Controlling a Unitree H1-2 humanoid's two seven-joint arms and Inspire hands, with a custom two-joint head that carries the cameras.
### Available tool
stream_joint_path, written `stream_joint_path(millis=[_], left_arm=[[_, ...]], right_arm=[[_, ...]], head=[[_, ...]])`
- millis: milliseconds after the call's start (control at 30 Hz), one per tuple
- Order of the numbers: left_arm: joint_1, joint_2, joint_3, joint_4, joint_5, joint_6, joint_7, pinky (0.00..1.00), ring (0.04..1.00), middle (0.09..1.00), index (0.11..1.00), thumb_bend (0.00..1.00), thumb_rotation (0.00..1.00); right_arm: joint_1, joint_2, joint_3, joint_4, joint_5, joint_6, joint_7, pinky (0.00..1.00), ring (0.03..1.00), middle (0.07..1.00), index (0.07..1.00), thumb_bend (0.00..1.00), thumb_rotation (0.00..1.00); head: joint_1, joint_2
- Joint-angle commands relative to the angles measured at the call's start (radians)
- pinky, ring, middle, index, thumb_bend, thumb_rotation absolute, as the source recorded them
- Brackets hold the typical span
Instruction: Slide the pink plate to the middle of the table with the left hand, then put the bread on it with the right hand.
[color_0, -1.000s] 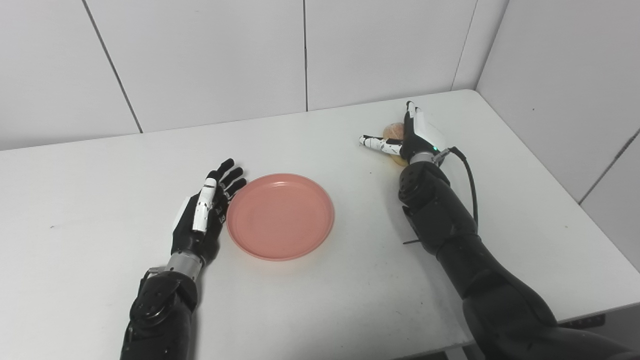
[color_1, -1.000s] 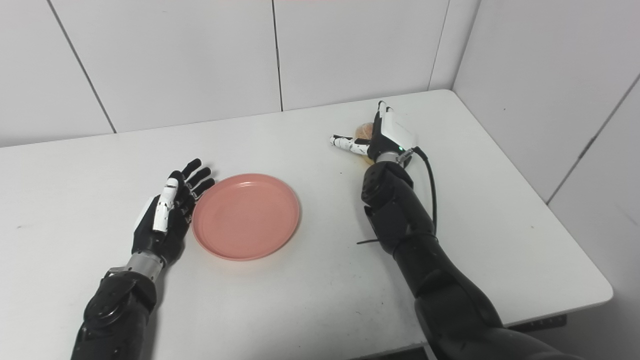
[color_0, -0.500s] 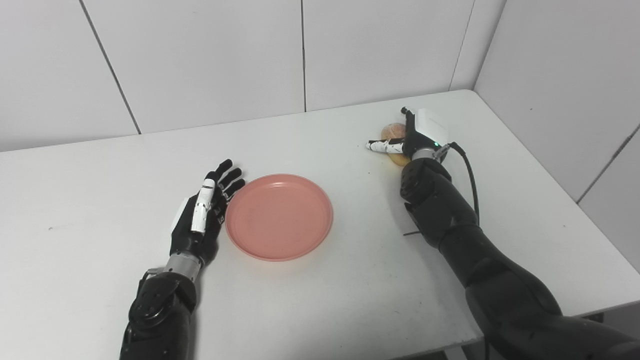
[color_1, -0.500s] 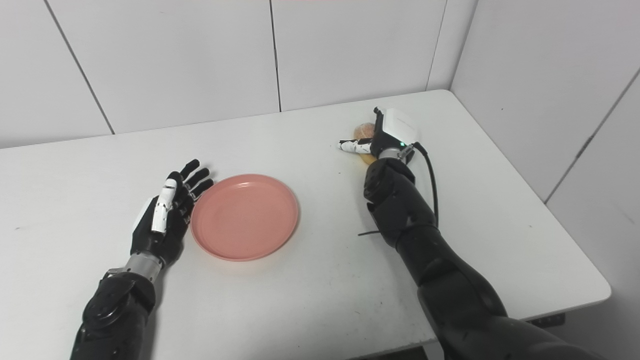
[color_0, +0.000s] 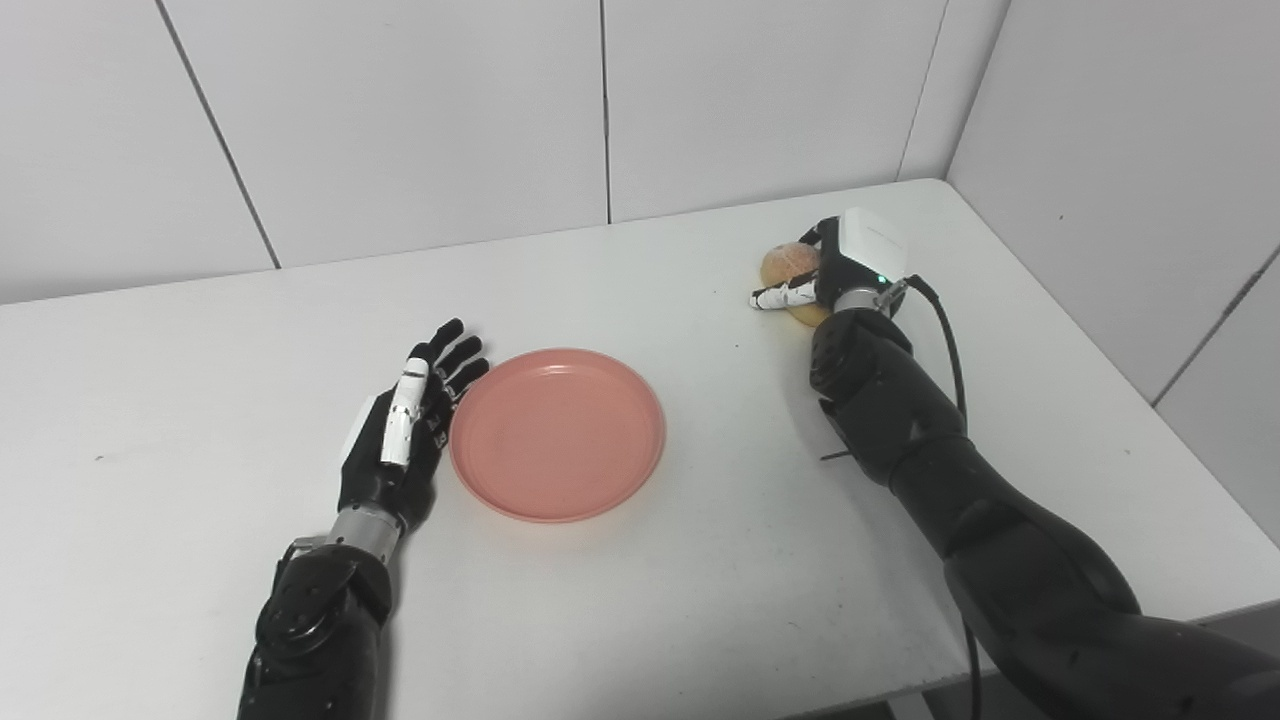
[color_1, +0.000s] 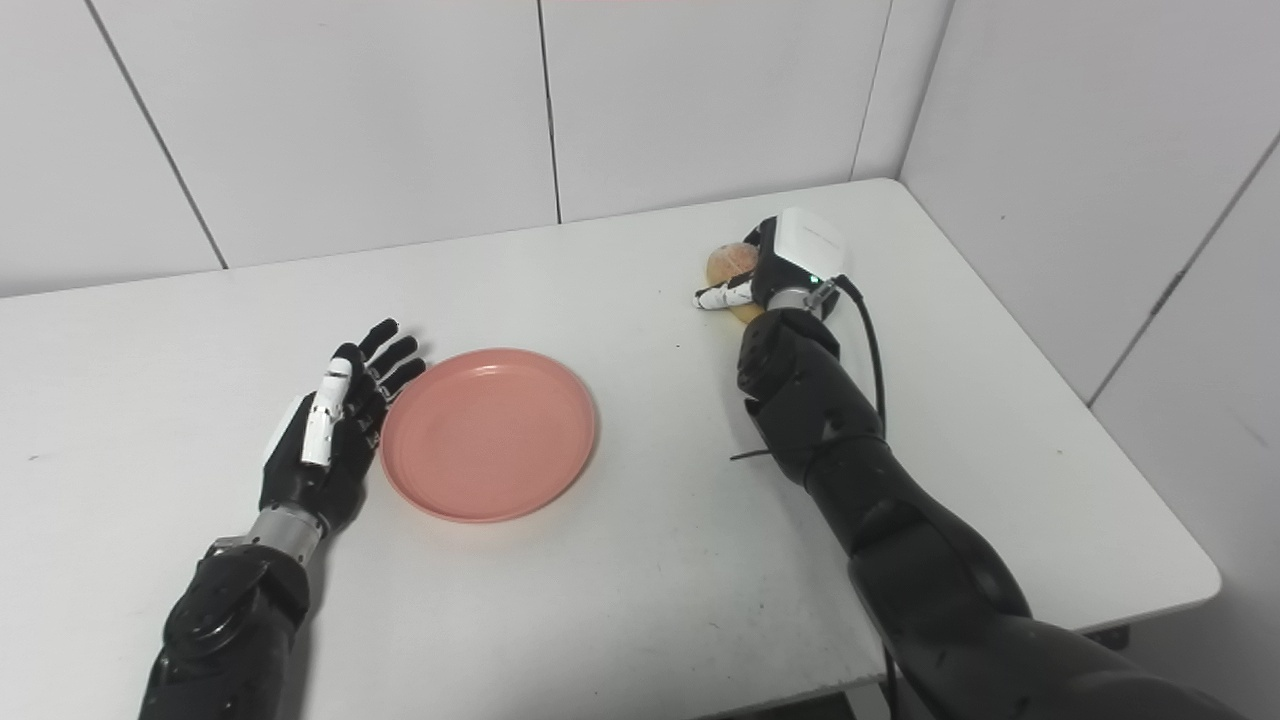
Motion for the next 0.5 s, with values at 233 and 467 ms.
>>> stream_joint_path(millis=[233,467], left_arm=[[0.007,-0.004,-0.009,0.005,0.010,0.035,0.005,0.89,0.898,0.908,0.897,0.35,1.00],[0.006,-0.007,-0.013,0.014,0.015,0.028,0.008,0.90,0.902,0.912,0.901,0.35,1.00]], right_arm=[[-0.025,-0.018,-0.004,-0.085,-0.007,0.042,0.069,0.26,0.321,0.405,0.485,0.51,0.13],[0.007,-0.034,-0.004,-0.227,-0.038,0.043,0.106,0.25,0.319,0.415,0.487,0.51,0.13]], head=[[0.013,0.005],[0.036,0.008]])
